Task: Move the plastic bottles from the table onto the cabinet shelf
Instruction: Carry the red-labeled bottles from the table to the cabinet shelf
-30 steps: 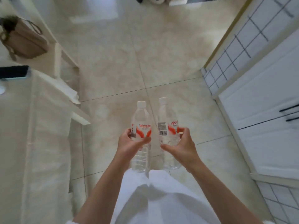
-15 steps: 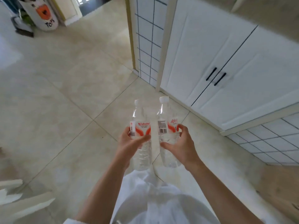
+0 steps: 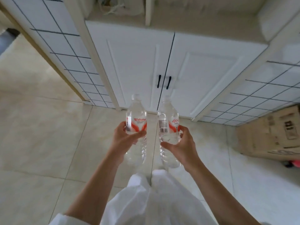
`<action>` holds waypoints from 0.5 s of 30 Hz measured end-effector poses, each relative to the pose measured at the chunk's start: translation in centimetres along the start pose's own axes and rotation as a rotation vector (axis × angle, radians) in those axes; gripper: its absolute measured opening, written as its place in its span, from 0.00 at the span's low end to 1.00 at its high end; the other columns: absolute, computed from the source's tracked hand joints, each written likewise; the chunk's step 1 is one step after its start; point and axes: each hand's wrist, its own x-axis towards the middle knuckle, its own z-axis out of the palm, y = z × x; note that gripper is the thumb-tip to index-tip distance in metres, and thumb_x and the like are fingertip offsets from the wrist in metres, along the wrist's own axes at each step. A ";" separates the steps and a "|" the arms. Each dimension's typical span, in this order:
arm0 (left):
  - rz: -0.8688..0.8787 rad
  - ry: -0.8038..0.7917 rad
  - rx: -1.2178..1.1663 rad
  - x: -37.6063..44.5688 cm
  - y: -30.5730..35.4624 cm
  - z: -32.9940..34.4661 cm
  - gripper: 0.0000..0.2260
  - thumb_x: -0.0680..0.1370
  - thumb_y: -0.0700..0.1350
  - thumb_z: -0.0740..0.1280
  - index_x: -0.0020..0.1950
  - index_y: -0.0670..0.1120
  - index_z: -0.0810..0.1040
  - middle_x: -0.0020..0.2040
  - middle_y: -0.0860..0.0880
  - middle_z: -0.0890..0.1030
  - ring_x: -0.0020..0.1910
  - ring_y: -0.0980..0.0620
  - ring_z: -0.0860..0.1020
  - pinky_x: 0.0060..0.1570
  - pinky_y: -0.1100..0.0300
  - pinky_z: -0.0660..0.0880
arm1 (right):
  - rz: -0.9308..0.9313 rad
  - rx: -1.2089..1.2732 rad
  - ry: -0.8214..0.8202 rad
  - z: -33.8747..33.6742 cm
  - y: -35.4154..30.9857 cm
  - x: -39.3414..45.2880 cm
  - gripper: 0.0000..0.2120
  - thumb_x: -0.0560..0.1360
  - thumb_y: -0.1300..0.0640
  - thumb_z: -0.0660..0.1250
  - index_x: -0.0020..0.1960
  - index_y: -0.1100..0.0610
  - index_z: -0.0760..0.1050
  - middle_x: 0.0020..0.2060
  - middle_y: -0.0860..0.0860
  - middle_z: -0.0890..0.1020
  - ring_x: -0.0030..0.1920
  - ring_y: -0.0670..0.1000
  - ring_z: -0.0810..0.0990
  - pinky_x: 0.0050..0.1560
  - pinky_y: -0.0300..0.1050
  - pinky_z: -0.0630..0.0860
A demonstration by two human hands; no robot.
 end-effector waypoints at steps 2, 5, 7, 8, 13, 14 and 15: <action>0.007 -0.040 0.016 1.7 1.3 1.7 0.18 0.64 0.40 0.80 0.50 0.45 0.77 0.48 0.43 0.83 0.46 0.42 0.83 0.42 0.51 0.80 | 0.028 0.026 0.038 -1.4 -0.1 1.4 0.38 0.63 0.54 0.80 0.67 0.53 0.65 0.59 0.48 0.76 0.61 0.51 0.74 0.63 0.49 0.72; 0.023 -0.096 0.041 4.2 3.5 5.1 0.17 0.63 0.41 0.81 0.46 0.45 0.77 0.48 0.41 0.83 0.48 0.36 0.82 0.45 0.44 0.80 | 0.048 0.065 0.099 -4.0 -0.3 4.2 0.37 0.63 0.55 0.80 0.66 0.52 0.66 0.52 0.43 0.73 0.60 0.50 0.74 0.63 0.48 0.72; 0.041 -0.119 0.062 5.6 5.2 7.6 0.18 0.63 0.41 0.81 0.47 0.45 0.78 0.49 0.40 0.83 0.49 0.35 0.82 0.47 0.42 0.80 | 0.049 0.082 0.122 -5.9 -0.4 6.3 0.37 0.62 0.55 0.80 0.66 0.52 0.66 0.52 0.43 0.72 0.60 0.50 0.73 0.63 0.50 0.72; 0.048 -0.128 0.068 6.2 6.1 9.0 0.20 0.62 0.42 0.82 0.48 0.44 0.78 0.50 0.40 0.83 0.49 0.35 0.82 0.47 0.41 0.80 | 0.045 0.084 0.135 -7.0 -0.4 7.4 0.37 0.62 0.55 0.80 0.66 0.52 0.66 0.52 0.44 0.72 0.60 0.50 0.73 0.63 0.50 0.72; 0.090 -0.154 0.068 9.3 10.6 16.0 0.18 0.63 0.42 0.81 0.48 0.44 0.78 0.48 0.41 0.83 0.46 0.39 0.83 0.48 0.42 0.81 | 0.010 0.092 0.160 -12.9 -1.1 13.2 0.38 0.62 0.55 0.80 0.66 0.53 0.65 0.53 0.45 0.75 0.55 0.49 0.75 0.56 0.43 0.72; 0.093 -0.156 0.069 9.9 11.4 17.4 0.17 0.64 0.42 0.81 0.48 0.44 0.78 0.47 0.42 0.84 0.47 0.39 0.83 0.48 0.43 0.81 | 0.002 0.095 0.164 -14.1 -1.3 14.3 0.37 0.62 0.56 0.80 0.66 0.52 0.66 0.53 0.44 0.75 0.55 0.48 0.75 0.54 0.42 0.72; 0.099 -0.156 0.068 10.3 12.1 18.5 0.17 0.64 0.42 0.81 0.47 0.44 0.78 0.46 0.43 0.84 0.47 0.38 0.83 0.47 0.43 0.81 | -0.007 0.101 0.168 -15.1 -1.5 15.2 0.37 0.62 0.56 0.80 0.66 0.52 0.66 0.53 0.44 0.75 0.55 0.48 0.76 0.53 0.41 0.72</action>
